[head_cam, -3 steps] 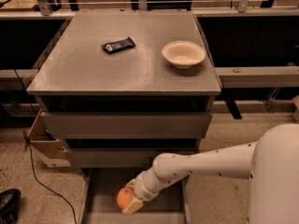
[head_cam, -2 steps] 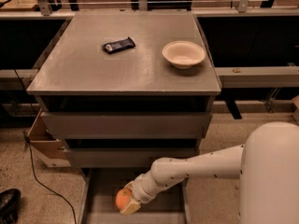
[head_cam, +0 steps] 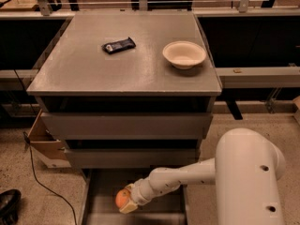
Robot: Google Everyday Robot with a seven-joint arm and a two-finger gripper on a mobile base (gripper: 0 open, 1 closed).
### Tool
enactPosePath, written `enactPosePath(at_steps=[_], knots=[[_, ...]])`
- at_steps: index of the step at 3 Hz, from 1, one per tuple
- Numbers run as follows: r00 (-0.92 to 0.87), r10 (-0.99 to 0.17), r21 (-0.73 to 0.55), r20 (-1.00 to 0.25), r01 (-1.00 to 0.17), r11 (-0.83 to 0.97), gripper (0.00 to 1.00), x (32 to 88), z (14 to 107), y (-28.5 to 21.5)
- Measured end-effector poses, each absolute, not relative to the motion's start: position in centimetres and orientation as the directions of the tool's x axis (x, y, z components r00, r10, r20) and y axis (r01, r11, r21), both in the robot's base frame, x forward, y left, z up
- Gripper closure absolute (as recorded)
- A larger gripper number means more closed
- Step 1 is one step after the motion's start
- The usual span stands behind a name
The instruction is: Place orange can into bottom drawer
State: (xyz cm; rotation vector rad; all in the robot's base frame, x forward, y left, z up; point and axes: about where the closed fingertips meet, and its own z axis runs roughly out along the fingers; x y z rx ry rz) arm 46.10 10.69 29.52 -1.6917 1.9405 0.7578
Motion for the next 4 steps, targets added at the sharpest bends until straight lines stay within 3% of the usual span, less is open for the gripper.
enactPosePath(at_steps=[3,4], knots=[[-0.213,-0.715,0.131,-0.666,-0.977,0.169,1.00,48.2,17.5,10.5],[-0.243,-0.707,0.159,-0.664,-0.970,0.184,0.88,48.1,14.2,10.9]])
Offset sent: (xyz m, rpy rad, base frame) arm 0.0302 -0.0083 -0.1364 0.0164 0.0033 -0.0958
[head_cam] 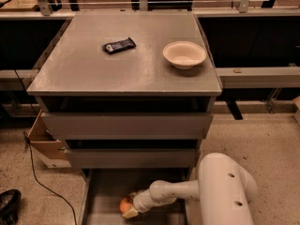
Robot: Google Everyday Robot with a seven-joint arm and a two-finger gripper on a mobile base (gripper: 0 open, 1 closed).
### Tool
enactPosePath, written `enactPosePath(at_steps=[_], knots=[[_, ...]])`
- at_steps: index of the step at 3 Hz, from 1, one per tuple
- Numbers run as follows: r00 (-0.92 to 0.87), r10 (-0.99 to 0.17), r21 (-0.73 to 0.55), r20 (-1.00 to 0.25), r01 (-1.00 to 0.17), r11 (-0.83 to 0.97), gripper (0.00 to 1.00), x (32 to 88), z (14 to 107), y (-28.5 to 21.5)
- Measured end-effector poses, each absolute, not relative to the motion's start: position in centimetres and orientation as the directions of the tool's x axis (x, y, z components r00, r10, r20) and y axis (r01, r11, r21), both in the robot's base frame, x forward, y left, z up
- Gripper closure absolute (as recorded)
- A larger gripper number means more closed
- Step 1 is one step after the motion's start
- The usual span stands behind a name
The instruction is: Place orange can into bottom drawer
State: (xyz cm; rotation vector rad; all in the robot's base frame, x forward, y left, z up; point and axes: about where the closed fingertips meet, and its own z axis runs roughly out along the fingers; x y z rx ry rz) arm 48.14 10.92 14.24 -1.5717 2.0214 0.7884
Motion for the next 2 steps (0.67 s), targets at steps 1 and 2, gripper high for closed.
enactPosePath(at_steps=[1,2], knots=[[-0.258,-0.701,0.172,-0.664,-0.966,0.193,0.65,48.51,12.58,11.39],[-0.264,-0.696,0.177,-0.668,-0.964,0.196,0.34,48.98,11.68,12.09]])
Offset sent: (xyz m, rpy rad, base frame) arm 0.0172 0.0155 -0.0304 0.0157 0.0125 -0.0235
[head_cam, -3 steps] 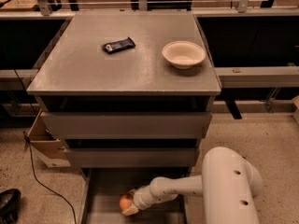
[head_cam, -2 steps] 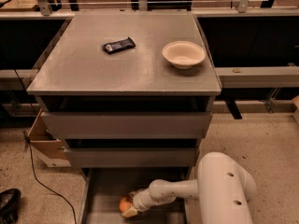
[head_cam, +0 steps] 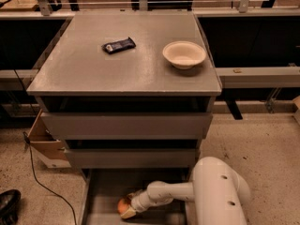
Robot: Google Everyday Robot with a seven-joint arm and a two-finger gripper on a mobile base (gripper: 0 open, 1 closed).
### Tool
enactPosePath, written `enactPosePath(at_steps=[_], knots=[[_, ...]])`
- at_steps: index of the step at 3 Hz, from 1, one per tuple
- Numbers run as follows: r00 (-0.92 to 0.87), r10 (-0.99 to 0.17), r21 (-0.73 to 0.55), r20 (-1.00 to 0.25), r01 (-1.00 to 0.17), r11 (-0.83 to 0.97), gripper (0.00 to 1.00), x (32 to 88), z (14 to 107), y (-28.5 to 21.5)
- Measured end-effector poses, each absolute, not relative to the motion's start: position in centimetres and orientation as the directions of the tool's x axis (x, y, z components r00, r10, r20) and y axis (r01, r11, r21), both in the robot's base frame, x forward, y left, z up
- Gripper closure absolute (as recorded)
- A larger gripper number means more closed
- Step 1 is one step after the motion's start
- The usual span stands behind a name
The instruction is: Place orange can into bottom drawer
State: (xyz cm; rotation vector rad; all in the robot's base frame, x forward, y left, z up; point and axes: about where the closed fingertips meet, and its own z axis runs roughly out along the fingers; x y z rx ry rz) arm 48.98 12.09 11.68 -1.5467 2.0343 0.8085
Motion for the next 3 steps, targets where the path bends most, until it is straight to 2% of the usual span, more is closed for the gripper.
enactPosePath(at_steps=[1,2,3], knots=[[-0.266,-0.694,0.180,-0.669,-0.964,0.196,0.11,49.2,11.4,12.4],[-0.266,-0.694,0.180,-0.669,-0.964,0.196,0.00,49.2,11.3,12.5],[-0.285,-0.664,0.199,-0.692,-0.959,0.204,0.00,48.7,13.3,10.5]])
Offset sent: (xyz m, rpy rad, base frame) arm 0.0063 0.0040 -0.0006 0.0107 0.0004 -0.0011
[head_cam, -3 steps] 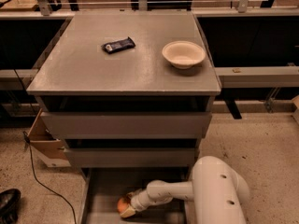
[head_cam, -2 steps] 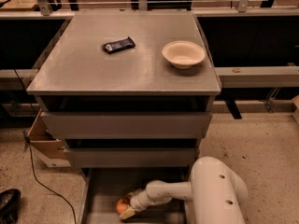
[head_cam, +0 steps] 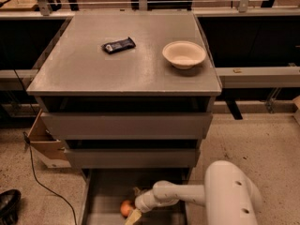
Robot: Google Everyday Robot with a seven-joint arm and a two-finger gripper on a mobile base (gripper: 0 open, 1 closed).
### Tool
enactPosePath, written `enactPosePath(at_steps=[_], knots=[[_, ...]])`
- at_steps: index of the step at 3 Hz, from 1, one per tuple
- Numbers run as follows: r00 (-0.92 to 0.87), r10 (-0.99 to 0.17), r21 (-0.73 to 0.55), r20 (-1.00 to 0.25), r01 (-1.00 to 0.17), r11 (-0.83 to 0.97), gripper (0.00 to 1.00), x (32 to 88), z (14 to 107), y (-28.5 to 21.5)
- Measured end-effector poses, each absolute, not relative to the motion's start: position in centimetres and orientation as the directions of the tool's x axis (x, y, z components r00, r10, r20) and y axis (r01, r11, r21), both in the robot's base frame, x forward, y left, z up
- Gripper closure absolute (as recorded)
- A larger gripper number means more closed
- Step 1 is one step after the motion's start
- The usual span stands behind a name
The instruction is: Place orange can into bottom drawer
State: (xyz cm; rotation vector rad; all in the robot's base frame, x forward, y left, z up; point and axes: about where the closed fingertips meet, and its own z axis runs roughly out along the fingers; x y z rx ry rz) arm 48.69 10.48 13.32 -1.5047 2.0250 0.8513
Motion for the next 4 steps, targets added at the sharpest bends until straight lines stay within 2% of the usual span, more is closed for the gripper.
enactPosePath(at_steps=[2,3,4], knots=[[-0.357,-0.612,0.217,-0.706,-0.931,0.292,0.00,47.2,19.4,1.6],[-0.342,-0.592,0.198,-0.730,-0.935,0.295,0.00,46.3,23.9,-0.8],[-0.344,-0.588,0.194,-0.733,-0.933,0.304,0.00,46.3,24.3,-1.3]])
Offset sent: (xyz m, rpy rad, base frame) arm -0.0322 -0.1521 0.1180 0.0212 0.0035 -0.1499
